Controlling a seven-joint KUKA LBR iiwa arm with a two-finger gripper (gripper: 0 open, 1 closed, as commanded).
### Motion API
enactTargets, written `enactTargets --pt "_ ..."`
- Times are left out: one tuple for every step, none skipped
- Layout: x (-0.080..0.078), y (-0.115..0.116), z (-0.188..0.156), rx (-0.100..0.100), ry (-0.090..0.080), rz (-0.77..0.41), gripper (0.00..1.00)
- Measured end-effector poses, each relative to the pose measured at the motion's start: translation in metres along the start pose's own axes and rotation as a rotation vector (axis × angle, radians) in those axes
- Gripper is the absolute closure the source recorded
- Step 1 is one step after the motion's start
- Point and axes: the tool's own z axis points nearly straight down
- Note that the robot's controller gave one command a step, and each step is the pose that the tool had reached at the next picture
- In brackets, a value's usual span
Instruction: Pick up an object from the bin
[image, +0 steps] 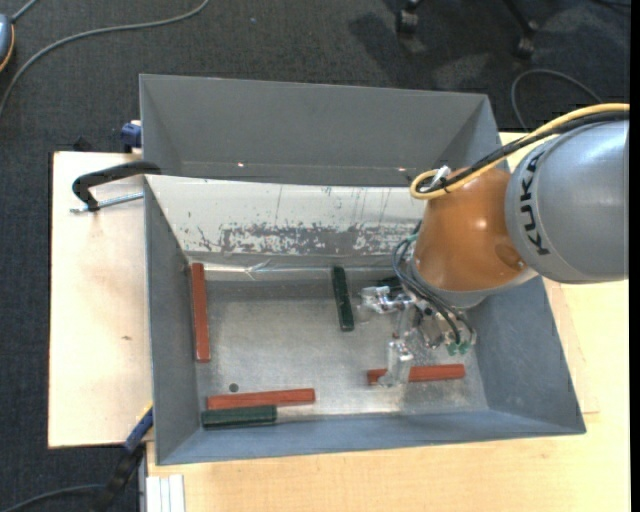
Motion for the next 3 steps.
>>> enactTargets --pt "0.03 -0.057 0.019 0.003 -0.006 -0.186 0.0" --pt "0.029 -0.055 0.019 0.002 -0.008 -0.188 1.0" --pt "0.03 -0.065 -0.127 0.008 -0.023 -0.214 1.0"
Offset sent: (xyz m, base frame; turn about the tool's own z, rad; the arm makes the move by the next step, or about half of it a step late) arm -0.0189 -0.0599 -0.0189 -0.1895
